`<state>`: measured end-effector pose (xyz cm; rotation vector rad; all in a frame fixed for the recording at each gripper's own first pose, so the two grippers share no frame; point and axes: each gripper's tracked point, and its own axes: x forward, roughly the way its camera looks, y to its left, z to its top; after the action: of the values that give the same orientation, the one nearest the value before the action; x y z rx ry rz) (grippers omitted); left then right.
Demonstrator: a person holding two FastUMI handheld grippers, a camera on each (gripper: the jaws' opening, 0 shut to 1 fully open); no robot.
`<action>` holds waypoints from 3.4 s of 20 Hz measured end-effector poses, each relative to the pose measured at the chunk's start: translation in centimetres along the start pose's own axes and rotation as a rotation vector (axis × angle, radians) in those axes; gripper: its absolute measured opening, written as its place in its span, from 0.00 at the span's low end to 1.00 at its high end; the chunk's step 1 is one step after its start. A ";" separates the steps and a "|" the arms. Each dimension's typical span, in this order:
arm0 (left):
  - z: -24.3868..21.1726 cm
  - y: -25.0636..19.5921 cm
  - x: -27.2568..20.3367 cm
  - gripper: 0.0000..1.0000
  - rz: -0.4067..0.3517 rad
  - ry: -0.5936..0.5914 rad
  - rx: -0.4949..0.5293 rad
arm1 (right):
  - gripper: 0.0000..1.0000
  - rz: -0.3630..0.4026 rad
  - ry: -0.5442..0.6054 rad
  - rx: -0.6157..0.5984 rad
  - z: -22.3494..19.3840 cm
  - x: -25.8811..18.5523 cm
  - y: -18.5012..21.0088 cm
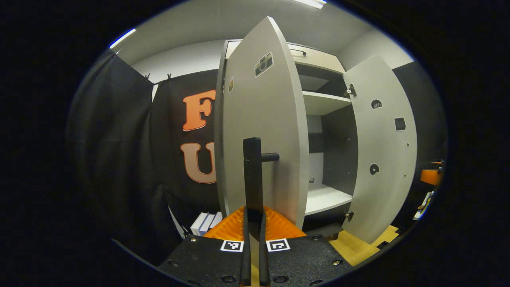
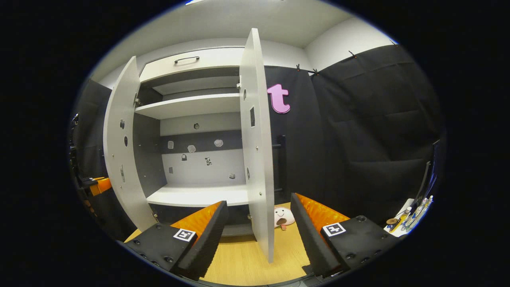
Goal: Open the right door of the double-door shoe cabinet with the right hand, and open the left door with the left hand.
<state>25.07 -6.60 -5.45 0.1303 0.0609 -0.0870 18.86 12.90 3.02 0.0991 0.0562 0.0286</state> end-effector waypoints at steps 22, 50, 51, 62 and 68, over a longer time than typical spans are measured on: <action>-0.6 0.5 -1.9 0.00 0.072 0.030 -0.185 | 1.00 0.055 0.018 -0.010 -0.8 0.4 2.1; 0.7 -5.5 -2.2 0.89 -0.023 0.001 -0.106 | 1.00 0.033 0.001 -0.016 -0.6 -1.4 1.2; 0.5 -5.5 -2.2 0.89 -0.020 0.005 -0.109 | 1.00 0.031 0.001 -0.016 -0.6 -1.4 1.1; 1.1 -4.9 -2.9 0.94 0.016 -0.021 -0.117 | 1.00 0.036 0.007 -0.015 -0.9 -1.5 1.4; 1.1 -3.9 -3.2 0.92 0.066 -0.025 -0.121 | 1.00 0.041 0.011 -0.013 -1.2 -1.6 1.6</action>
<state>21.55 -10.36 -4.68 0.0106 0.0369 -0.0188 17.12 14.57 2.09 0.0872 0.0645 0.0705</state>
